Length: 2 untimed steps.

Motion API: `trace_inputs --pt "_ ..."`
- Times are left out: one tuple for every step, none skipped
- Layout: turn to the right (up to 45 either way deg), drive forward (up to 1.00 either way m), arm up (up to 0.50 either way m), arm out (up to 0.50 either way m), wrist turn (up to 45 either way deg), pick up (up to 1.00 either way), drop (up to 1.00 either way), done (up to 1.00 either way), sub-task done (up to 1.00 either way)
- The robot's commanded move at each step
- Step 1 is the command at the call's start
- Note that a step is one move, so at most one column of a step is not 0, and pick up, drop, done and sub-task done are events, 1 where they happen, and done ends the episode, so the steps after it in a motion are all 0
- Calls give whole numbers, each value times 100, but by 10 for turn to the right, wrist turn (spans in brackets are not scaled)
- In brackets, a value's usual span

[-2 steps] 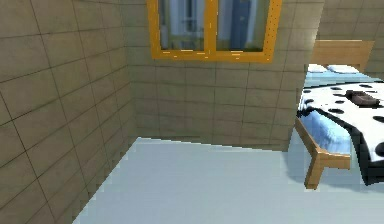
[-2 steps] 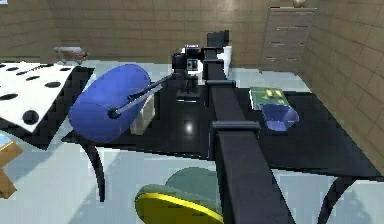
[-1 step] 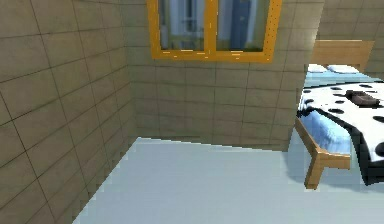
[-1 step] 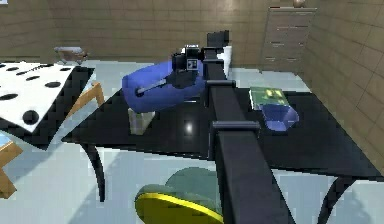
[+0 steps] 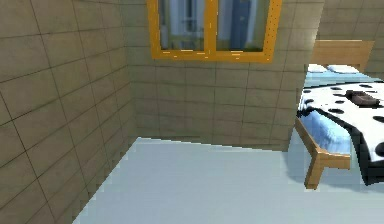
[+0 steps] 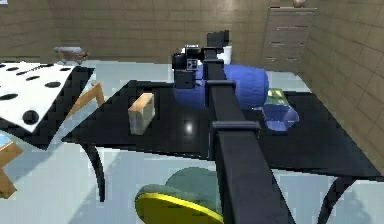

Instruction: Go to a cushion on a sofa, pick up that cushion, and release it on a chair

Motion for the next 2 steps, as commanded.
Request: trace_inputs --pt "0 0 0 0 60 0 0 0 0" --pt "0 0 -38 0 0 0 0 0 0"
